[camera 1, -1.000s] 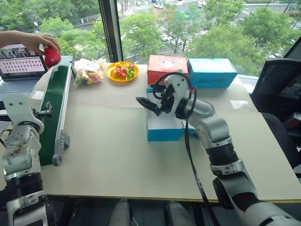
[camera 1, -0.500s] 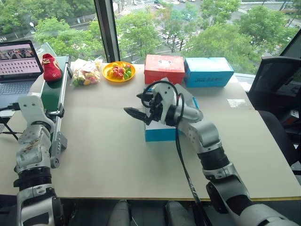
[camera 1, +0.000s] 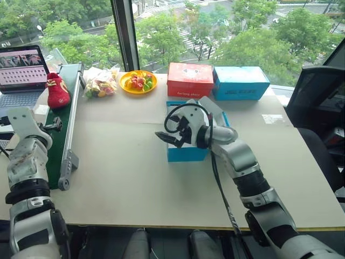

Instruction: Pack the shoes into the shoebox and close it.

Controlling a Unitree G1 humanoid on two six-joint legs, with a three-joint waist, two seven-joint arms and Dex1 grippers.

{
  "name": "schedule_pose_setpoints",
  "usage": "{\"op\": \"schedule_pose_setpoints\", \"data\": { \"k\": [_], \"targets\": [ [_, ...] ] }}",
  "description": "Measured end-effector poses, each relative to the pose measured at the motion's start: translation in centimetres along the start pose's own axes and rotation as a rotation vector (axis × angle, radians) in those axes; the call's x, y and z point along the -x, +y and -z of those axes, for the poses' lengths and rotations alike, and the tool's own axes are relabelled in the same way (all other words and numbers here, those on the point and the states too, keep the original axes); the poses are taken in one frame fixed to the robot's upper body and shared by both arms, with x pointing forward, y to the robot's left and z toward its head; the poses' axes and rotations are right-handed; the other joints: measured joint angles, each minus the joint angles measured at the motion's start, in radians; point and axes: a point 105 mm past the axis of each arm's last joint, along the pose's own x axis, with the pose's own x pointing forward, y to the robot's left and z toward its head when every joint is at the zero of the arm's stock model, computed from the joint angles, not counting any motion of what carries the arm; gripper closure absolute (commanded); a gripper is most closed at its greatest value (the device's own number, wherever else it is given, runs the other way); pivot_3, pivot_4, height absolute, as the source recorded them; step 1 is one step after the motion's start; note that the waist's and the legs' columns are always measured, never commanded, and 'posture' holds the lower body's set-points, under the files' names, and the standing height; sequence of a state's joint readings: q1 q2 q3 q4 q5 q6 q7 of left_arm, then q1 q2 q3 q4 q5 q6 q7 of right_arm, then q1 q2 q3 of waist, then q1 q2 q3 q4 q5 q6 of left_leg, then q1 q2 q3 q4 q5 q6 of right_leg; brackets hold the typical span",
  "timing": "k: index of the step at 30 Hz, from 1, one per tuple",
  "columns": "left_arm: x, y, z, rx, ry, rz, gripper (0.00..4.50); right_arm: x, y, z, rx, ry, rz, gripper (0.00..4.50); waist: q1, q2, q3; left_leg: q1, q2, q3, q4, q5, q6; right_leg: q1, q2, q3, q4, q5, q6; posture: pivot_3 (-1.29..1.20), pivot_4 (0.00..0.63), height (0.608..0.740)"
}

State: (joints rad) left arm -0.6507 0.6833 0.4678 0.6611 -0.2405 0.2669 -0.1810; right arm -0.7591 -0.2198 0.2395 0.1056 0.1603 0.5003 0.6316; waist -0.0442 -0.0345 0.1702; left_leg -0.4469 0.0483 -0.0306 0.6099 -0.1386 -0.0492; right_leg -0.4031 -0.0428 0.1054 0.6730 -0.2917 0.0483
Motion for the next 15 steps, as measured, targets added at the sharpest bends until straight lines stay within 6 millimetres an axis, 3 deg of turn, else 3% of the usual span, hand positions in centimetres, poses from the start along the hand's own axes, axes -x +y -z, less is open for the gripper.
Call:
{"op": "schedule_pose_setpoints", "data": {
  "k": [15],
  "targets": [
    [-0.9,1.1,1.1,-0.034,0.027,-0.055,0.0,-0.2,0.0,0.1,-0.013,-0.01,0.005,0.02,0.0,0.0,0.0,0.0,0.0,0.0,0.0,0.0,0.0,0.0,0.0,0.0,0.0,0.0,0.0,0.0,0.15,0.739]
  ]
}}
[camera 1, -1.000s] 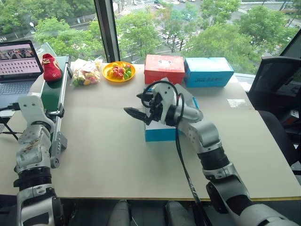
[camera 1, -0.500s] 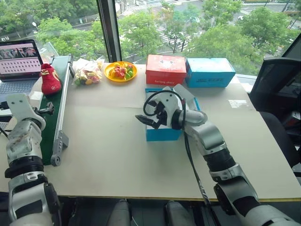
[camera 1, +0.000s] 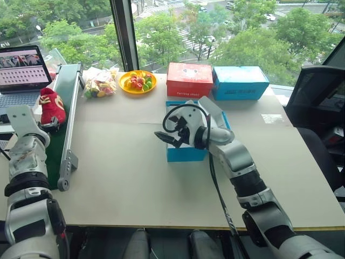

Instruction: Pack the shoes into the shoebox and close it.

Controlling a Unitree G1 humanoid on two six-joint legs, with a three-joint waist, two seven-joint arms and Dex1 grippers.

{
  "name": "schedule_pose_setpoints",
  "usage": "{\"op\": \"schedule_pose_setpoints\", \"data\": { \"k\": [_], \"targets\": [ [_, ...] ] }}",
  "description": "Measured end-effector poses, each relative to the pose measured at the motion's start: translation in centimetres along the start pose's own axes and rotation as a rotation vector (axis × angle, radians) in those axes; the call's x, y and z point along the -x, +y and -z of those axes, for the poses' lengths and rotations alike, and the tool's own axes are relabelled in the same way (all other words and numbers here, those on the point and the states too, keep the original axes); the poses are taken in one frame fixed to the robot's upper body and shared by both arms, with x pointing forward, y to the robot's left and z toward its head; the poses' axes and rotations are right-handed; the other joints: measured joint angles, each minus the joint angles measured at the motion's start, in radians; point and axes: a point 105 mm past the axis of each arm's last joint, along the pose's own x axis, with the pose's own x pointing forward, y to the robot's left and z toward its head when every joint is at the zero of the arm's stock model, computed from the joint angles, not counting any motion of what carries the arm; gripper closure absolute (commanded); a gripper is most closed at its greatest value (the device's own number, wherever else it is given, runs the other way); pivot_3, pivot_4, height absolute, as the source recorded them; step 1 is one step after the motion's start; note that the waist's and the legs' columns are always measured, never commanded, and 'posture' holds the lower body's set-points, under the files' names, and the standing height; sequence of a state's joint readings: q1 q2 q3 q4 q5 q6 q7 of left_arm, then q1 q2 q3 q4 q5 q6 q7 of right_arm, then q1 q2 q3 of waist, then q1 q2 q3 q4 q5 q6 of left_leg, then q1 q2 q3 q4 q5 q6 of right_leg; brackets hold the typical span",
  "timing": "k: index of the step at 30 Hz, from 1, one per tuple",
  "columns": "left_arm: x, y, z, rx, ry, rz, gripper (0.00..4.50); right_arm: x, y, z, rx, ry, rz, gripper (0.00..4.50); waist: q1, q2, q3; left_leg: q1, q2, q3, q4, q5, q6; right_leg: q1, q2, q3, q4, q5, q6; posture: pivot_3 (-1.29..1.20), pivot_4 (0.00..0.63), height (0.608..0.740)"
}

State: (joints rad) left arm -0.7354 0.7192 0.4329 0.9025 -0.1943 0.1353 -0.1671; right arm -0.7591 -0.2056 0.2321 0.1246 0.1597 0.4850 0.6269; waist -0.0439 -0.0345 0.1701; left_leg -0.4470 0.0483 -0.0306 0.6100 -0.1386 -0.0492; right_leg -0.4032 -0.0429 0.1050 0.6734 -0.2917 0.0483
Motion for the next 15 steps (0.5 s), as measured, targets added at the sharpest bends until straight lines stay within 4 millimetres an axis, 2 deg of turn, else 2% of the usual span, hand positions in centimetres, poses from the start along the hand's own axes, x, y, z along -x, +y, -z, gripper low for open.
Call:
{"op": "schedule_pose_setpoints", "data": {
  "k": [8,11,12,15],
  "targets": [
    [-0.1,-0.1,1.9,0.04,0.073,0.002,0.0,0.0,-0.1,0.0,0.002,0.001,0.004,0.02,-0.001,0.0,0.0,0.0,0.0,0.0,0.0,0.0,0.0,0.0,0.0,0.0,0.0,0.0,0.0,0.0,0.15,0.739],
    [-0.1,-0.2,2.3,0.063,0.087,0.006,0.66,0.1,-0.2,0.1,0.008,0.006,0.008,0.0,0.0,0.0,0.0,0.0,0.0,0.0,0.0,0.0,0.0,0.0,0.0,0.0,0.002,0.0,0.0,0.0,0.15,0.739],
    [-0.1,-0.2,2.3,0.076,0.084,0.009,1.08,0.1,-0.2,0.1,0.009,0.007,0.008,0.0,0.001,0.0,0.0,0.001,0.0,0.0,0.0,0.0,0.0,0.0,0.0,0.0,0.003,0.0,0.0,0.0,0.15,0.739],
    [-0.1,-0.2,2.0,0.09,0.07,0.012,1.96,0.1,-0.2,0.1,0.014,0.011,0.011,0.0,0.005,0.0,0.0,0.002,0.0,0.0,0.0,0.001,-0.002,0.0,0.0,0.0,0.005,0.0,0.0,0.0,0.15,0.739]
  ]
}}
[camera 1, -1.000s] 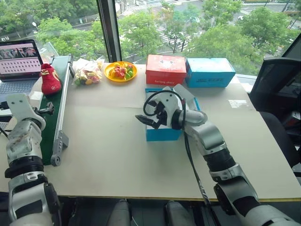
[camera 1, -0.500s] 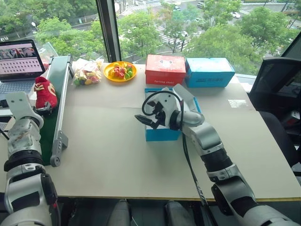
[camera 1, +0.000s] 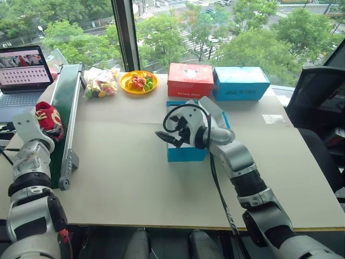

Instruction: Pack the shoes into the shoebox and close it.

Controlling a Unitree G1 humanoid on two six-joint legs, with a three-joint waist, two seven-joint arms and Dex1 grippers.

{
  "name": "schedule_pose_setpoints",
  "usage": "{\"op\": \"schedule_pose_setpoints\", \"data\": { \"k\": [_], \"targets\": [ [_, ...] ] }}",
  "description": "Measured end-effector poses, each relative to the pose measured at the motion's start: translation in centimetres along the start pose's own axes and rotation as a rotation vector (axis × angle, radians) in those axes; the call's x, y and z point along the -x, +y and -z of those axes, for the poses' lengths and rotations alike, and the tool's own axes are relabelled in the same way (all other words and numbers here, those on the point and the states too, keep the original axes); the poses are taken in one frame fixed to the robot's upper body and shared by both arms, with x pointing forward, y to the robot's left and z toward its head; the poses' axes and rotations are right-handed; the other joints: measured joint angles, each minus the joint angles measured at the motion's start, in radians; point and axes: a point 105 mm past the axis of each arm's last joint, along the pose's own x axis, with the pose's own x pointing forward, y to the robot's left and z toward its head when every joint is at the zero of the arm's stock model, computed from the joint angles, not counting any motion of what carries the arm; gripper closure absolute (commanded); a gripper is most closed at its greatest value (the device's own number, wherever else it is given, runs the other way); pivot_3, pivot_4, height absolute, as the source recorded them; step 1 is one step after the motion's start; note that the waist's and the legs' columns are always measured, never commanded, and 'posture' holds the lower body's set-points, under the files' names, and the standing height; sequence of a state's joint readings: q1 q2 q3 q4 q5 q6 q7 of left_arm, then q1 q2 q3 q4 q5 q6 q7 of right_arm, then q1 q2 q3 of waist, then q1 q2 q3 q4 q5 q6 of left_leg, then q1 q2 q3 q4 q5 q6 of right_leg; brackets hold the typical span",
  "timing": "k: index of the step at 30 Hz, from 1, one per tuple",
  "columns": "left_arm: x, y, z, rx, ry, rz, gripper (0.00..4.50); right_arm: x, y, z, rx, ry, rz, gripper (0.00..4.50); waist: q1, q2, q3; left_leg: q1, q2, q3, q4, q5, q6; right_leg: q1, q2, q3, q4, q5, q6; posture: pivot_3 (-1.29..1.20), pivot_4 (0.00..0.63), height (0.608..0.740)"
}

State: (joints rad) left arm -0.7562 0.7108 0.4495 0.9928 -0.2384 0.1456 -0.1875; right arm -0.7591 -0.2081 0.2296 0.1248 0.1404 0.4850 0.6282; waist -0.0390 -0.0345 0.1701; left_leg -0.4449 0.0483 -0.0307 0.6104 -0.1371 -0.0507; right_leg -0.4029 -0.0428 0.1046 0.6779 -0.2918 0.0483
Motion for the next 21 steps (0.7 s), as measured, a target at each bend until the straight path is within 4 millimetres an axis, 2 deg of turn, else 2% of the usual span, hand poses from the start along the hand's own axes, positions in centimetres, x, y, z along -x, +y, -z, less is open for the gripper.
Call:
{"op": "schedule_pose_setpoints", "data": {
  "k": [6,8,12,15,18,20,21],
  "targets": [
    [0.1,-0.4,0.0,-0.024,-0.013,0.012,3.84,-0.1,0.3,-0.2,-0.004,-0.014,-0.023,0.0,0.0,0.0,0.0,0.001,0.0,0.0,0.0,0.004,-0.004,0.0,0.0,-0.001,0.002,0.0,-0.001,0.0,0.15,0.739],
    [0.2,-0.4,0.1,-0.035,-0.017,0.011,3.84,-0.2,0.8,-0.9,-0.024,-0.06,-0.052,0.0,0.0,0.0,0.0,0.0,0.0,-0.002,0.0,0.005,-0.005,0.0,0.0,-0.003,0.002,0.001,-0.001,0.0,0.15,0.739],
    [0.3,-1.3,-0.3,-0.081,-0.048,0.02,3.84,0.4,2.3,-5.1,-0.109,-0.276,-0.158,0.0,0.001,-0.001,0.0,-0.002,0.001,-0.005,0.0,0.006,-0.006,0.0,0.0,-0.006,0.002,0.001,-0.002,0.0,0.15,0.739],
    [0.4,-2.0,-1.9,-0.115,-0.111,0.026,3.84,1.1,2.9,-7.7,-0.162,-0.388,-0.224,0.0,0.001,-0.002,0.0,-0.003,0.001,-0.006,0.0,0.006,-0.006,0.0,0.0,-0.007,0.001,0.001,-0.002,0.0,0.15,0.739],
    [0.6,-2.6,-3.6,-0.13,-0.176,0.036,3.84,1.6,2.7,-8.8,-0.196,-0.428,-0.244,0.0,0.0,-0.002,0.0,-0.003,0.001,-0.006,-0.001,0.006,-0.006,0.0,0.0,-0.008,0.001,0.001,-0.002,0.0,0.15,0.739],
    [0.9,-4.6,-4.7,-0.139,-0.223,0.105,3.84,2.3,2.3,-9.5,-0.346,-0.485,-0.279,0.0,0.005,-0.002,0.0,-0.003,0.001,-0.006,-0.001,0.006,-0.006,0.0,0.0,-0.008,0.001,0.001,-0.002,0.0,0.15,0.739],
    [1.1,-6.2,-5.0,-0.143,-0.237,0.163,3.84,2.6,2.2,-10.0,-0.42,-0.506,-0.307,0.0,0.005,-0.002,0.0,-0.003,0.001,-0.006,-0.001,0.006,-0.006,0.0,0.0,-0.008,0.001,0.001,-0.002,0.0,0.15,0.739]
  ]
}}
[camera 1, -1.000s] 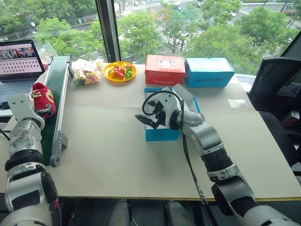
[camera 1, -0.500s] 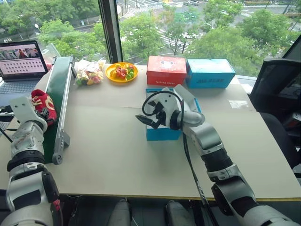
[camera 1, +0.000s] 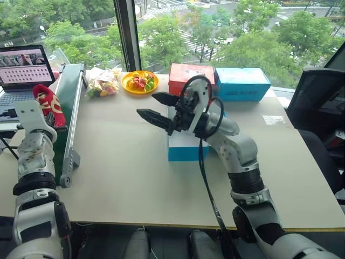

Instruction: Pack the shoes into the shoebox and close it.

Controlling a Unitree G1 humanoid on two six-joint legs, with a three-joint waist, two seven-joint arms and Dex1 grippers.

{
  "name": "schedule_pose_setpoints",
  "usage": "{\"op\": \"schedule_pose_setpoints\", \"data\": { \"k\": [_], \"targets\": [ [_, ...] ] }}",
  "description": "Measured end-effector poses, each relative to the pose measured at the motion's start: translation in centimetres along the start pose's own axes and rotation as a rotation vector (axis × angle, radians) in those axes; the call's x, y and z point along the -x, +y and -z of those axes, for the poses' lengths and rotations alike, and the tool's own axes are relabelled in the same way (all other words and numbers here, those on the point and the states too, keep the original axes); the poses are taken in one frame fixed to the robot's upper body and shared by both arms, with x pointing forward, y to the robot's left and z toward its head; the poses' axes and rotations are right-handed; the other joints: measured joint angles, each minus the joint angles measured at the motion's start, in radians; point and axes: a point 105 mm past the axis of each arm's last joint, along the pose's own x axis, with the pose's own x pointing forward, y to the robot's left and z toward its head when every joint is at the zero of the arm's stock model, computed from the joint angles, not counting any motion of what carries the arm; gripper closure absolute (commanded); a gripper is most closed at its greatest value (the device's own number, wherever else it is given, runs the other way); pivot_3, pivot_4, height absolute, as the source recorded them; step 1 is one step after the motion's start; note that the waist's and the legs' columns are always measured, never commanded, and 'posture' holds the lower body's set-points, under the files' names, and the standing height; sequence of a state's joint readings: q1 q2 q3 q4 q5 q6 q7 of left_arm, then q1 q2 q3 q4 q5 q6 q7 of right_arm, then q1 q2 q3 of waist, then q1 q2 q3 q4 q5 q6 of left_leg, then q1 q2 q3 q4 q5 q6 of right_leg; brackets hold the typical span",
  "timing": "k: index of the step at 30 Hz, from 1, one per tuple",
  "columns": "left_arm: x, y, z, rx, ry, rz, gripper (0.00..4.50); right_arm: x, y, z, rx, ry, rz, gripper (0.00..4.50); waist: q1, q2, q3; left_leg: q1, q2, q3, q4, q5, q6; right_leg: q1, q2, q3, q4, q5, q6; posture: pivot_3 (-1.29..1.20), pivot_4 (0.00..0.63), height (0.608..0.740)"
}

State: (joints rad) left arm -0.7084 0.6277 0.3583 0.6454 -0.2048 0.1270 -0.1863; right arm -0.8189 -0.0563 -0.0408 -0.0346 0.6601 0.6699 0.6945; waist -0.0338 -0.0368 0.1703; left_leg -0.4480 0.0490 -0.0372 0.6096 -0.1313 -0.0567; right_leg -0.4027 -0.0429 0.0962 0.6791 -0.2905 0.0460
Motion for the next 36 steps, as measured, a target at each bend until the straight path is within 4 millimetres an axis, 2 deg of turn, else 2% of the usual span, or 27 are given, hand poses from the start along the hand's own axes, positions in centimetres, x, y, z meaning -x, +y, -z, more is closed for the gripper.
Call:
{"op": "schedule_pose_setpoints", "data": {
  "k": [2,3,6,10,15,17,20,23,28,36],
  "targets": [
    [-0.1,-3.4,-1.0,0.004,-0.025,0.116,3.84,0.2,0.2,-0.2,-0.05,0.021,-0.012,0.0,0.006,0.0,0.0,-0.001,0.0,0.0,0.0,0.0,0.0,0.0,0.0,0.0,0.0,0.0,0.0,0.0,0.15,0.739],
    [0.0,-6.0,-1.8,0.006,-0.047,0.2,3.84,0.3,0.1,0.1,-0.058,0.057,-0.003,0.0,0.013,0.0,0.0,-0.001,0.0,0.0,0.001,0.0,0.0,0.0,0.0,0.0,-0.001,0.0,0.0,0.0,0.15,0.739],
    [0.7,-11.4,-4.1,0.01,-0.102,0.369,3.84,0.9,-0.8,1.2,-0.09,0.13,0.049,0.0,0.014,0.0,0.0,-0.003,0.0,-0.001,0.001,0.0,0.0,-0.002,0.0,0.0,-0.001,0.0,0.0,0.0,0.15,0.739],
    [2.3,-15.8,-6.3,0.042,-0.146,0.506,3.84,2.1,-2.5,1.7,-0.172,0.13,0.133,0.0,-0.007,0.0,0.0,-0.003,0.0,-0.001,0.0,0.0,0.0,-0.002,0.0,0.0,-0.001,0.0,0.0,0.0,0.15,0.739],
    [5.6,-21.4,-5.4,0.073,-0.103,0.707,3.84,3.6,-4.1,0.9,-0.252,0.07,0.205,0.0,-0.012,0.0,0.0,-0.003,0.0,-0.001,-0.001,0.0,0.0,-0.002,0.0,0.0,-0.001,0.0,0.0,0.0,0.15,0.739],
    [6.1,-22.1,-5.2,0.088,-0.083,0.731,3.84,4.7,-5.4,0.7,-0.29,0.051,0.272,0.0,-0.013,0.0,0.0,-0.003,0.0,-0.001,0.0,0.0,0.0,-0.002,0.0,0.001,-0.001,0.0,0.0,0.0,0.15,0.739],
    [6.5,-22.5,-6.1,0.112,-0.093,0.744,3.84,7.0,-7.6,0.4,-0.34,0.014,0.389,0.0,-0.011,0.0,0.0,-0.003,-0.001,-0.001,0.0,0.001,0.001,-0.001,0.0,0.001,-0.001,0.0,0.0,0.0,0.15,0.739],
    [6.8,-23.3,-7.3,0.11,-0.123,0.779,3.84,7.8,-8.4,0.4,-0.376,-0.011,0.432,0.0,-0.013,0.0,0.0,-0.003,-0.001,-0.001,0.0,0.001,0.001,-0.001,0.0,0.001,-0.002,0.0,0.0,0.0,0.15,0.739],
    [6.9,-23.8,-9.2,0.105,-0.165,0.807,3.84,8.6,-8.8,-0.6,-0.447,-0.111,0.428,0.0,-0.012,0.001,0.0,-0.003,-0.001,-0.001,-0.001,0.001,0.001,-0.001,0.0,0.001,-0.003,0.0,0.0,0.0,0.15,0.739],
    [8.1,-25.7,-9.4,0.18,-0.143,0.863,3.84,8.0,-8.3,-1.6,-0.481,-0.169,0.369,0.0,-0.011,0.001,0.0,-0.003,-0.001,-0.001,-0.001,0.001,0.001,-0.001,0.0,0.001,-0.003,0.0,0.0,0.0,0.15,0.739]
  ]
}}
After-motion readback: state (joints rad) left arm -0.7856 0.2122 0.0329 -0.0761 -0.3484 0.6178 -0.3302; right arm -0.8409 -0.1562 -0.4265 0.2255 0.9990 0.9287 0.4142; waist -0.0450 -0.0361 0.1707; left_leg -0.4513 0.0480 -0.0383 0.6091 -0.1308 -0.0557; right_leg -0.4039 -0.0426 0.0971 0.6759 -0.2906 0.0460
